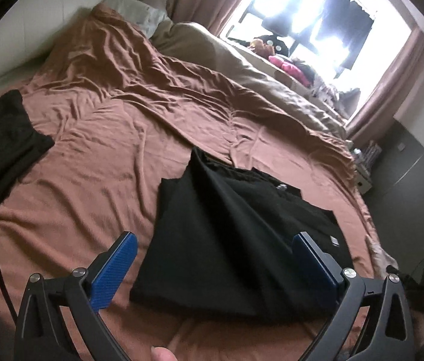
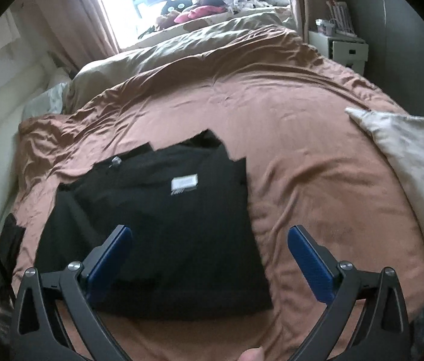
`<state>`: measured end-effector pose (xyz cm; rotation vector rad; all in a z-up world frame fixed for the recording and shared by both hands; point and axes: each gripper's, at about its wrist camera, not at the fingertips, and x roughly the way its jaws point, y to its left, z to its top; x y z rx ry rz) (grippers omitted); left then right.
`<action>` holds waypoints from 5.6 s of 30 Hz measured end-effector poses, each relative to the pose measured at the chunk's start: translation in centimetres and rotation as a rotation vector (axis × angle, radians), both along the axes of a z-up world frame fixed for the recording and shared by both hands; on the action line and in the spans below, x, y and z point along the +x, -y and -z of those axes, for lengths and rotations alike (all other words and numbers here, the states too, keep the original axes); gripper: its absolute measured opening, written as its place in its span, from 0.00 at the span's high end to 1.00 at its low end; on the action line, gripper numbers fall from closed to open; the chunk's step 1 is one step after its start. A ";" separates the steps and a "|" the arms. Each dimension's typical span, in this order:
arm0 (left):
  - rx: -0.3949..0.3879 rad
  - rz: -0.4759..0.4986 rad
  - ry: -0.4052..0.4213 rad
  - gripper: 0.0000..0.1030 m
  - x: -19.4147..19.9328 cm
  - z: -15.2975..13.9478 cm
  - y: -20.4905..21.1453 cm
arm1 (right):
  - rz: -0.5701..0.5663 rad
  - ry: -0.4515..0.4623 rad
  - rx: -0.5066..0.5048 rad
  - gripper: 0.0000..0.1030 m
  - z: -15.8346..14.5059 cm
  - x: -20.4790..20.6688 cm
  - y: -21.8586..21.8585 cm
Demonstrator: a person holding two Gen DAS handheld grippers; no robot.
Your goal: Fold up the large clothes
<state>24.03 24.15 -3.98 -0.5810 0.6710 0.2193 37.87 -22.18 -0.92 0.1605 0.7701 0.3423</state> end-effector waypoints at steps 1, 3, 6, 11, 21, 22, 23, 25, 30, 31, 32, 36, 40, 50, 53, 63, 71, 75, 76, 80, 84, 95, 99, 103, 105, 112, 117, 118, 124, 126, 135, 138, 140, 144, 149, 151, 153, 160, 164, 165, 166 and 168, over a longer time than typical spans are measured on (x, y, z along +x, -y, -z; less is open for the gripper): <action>-0.008 0.001 0.009 0.00 -0.7 0.0 0.2 | -0.007 -0.008 0.019 0.00 -0.3 -0.4 0.1; -0.028 0.002 0.043 0.00 -2.2 0.0 0.7 | -0.001 -0.025 0.053 0.00 -0.2 -1.5 0.4; -0.017 0.010 0.063 0.00 -3.8 0.0 1.8 | -0.007 -0.022 0.046 0.00 0.1 -3.0 0.4; 0.035 0.056 0.055 0.00 -6.2 0.1 3.8 | -0.036 0.001 -0.009 0.00 0.6 -6.4 -1.1; 0.106 0.094 0.041 0.00 -10.1 0.4 6.1 | -0.133 -0.039 -0.005 0.00 0.9 -10.0 -3.5; 0.117 0.090 0.036 0.00 -10.3 0.5 6.2 | -0.141 -0.036 -0.010 0.00 0.7 -10.3 -3.7; 0.124 0.084 0.019 0.00 -10.5 0.7 6.2 | -0.146 -0.036 -0.012 0.00 0.6 -10.6 -4.0; 0.117 0.071 -0.026 0.00 -10.7 1.1 6.1 | -0.164 -0.040 -0.018 0.00 0.4 -11.1 -4.8; 0.047 0.027 -0.055 0.00 -11.7 2.7 4.7 | -0.192 0.011 -0.029 0.00 -0.2 -12.3 -6.3; 0.024 0.028 -0.046 0.00 -11.9 3.0 4.4 | -0.201 0.015 -0.031 0.00 -0.2 -12.5 -6.8; 0.011 0.026 -0.039 0.00 -12.0 3.3 4.1 | -0.209 0.017 -0.037 0.00 0.1 -12.7 -7.3; -0.010 0.022 -0.012 0.00 -12.4 4.1 3.2 | -0.257 0.009 -0.080 0.00 1.2 -12.4 -9.6; -0.059 0.011 0.009 0.06 -12.0 5.2 1.4 | -0.316 0.005 -0.149 0.10 2.1 -11.4 -12.5; -0.262 -0.024 -0.053 0.42 -7.7 10.4 -3.4 | -0.407 -0.094 -0.239 0.52 5.4 -4.6 -19.5; -0.301 -0.022 -0.080 0.43 -6.2 11.9 -3.9 | -0.396 -0.130 -0.283 0.58 7.0 -2.1 -21.3; -0.263 -0.012 -0.185 0.58 -1.4 14.5 -3.7 | -0.304 -0.166 -0.290 0.67 9.3 4.8 -23.5; -0.224 -0.071 -0.222 0.79 -2.3 15.6 -3.2 | -0.284 -0.145 -0.339 0.68 9.6 10.3 -27.1; -0.242 -0.099 -0.217 0.80 -3.2 15.8 -3.1 | -0.282 -0.135 -0.375 0.68 9.9 13.0 -28.9; -0.243 -0.102 -0.216 0.80 -3.3 15.8 -3.0 | -0.279 -0.133 -0.384 0.68 10.0 13.5 -29.3; -0.250 -0.111 -0.213 0.80 -3.6 15.9 -2.9 | -0.267 -0.119 -0.416 0.70 10.7 15.9 -31.1; -0.243 -0.114 -0.220 0.80 -3.4 15.9 -2.8 | -0.267 -0.103 -0.436 0.70 11.1 18.1 -32.1; -0.430 -0.197 -0.183 0.80 -4.4 16.2 -4.0 | -0.248 -0.108 -0.325 0.72 9.6 21.3 -30.7; -0.492 -0.204 -0.196 0.79 -4.1 16.4 -4.3 | -0.290 -0.096 -0.259 0.72 8.2 18.3 -28.5; -0.543 -0.191 -0.209 0.64 -3.4 16.4 -4.3 | -0.346 -0.106 -0.200 0.72 8.0 14.4 -26.4; -0.552 -0.185 -0.234 0.64 -3.4 16.3 -4.4 | -0.378 -0.125 -0.157 0.73 8.4 12.2 -25.4; -0.593 -0.168 -0.247 0.63 -3.4 16.5 -3.5 | -0.406 -0.192 -0.059 0.81 11.3 7.4 -22.4; -0.576 -0.193 -0.236 0.63 -2.5 16.6 -3.5 | -0.401 -0.242 -0.030 0.83 12.7 6.1 -20.3; -0.571 -0.197 -0.236 0.63 -2.3 16.6 -3.5 | -0.397 -0.248 -0.026 0.83 12.5 6.1 -19.6; -0.525 -0.240 -0.232 0.63 -2.4 16.2 -2.9 | -0.398 -0.266 -0.018 0.86 11.5 4.0 -17.9; -0.514 -0.261 -0.228 0.63 -2.1 16.2 -2.8 | -0.408 -0.278 -0.035 0.86 11.9 3.4 -18.3; -0.299 -0.242 -0.135 0.93 -1.4 11.6 -0.4 | -0.400 -0.305 -0.021 0.87 13.4 3.5 -17.8; -0.230 -0.195 -0.041 0.94 -0.9 7.7 0.9 | -0.408 -0.288 0.013 0.87 12.8 3.1 -17.5; -0.210 -0.160 0.009 0.96 -0.4 5.7 1.7 | -0.415 -0.294 0.016 0.88 13.2 3.0 -17.5; -0.153 -0.056 0.074 0.97 1.6 1.9 4.9 | -0.410 -0.334 0.047 0.88 14.9 3.6 -16.7; -0.098 0.051 0.125 0.97 4.5 -1.2 9.0 | -0.405 -0.373 0.113 0.88 15.4 4.3 -15.9; -0.089 0.085 0.140 0.97 5.3 -2.2 10.3 | -0.401 -0.381 0.146 0.88 15.2 4.4 -15.4; -0.082 0.129 0.153 0.97 5.8 -3.4 11.9 | -0.396 -0.374 0.189 0.88 14.9 4.3 -14.3; -0.050 0.283 0.162 0.97 8.7 -5.6 17.7 | -0.314 -0.301 0.314 0.88 12.4 3.8 -7.6; -0.037 0.366 0.133 0.97 11.3 -5.5 21.8 | -0.243 -0.261 0.374 0.87 11.0 3.4 -2.5; -0.035 0.386 0.124 0.97 11.9 -5.4 22.9 | -0.220 -0.250 0.387 0.87 10.7 3.2 -1.0; -0.035 0.403 0.116 0.97 12.5 -5.3 23.8 | -0.200 -0.241 0.395 0.87 10.6 3.0 0.2; -0.041 0.448 0.091 0.97 13.9 -4.6 26.0 | -0.160 -0.226 0.395 0.87 10.3 2.4 2.5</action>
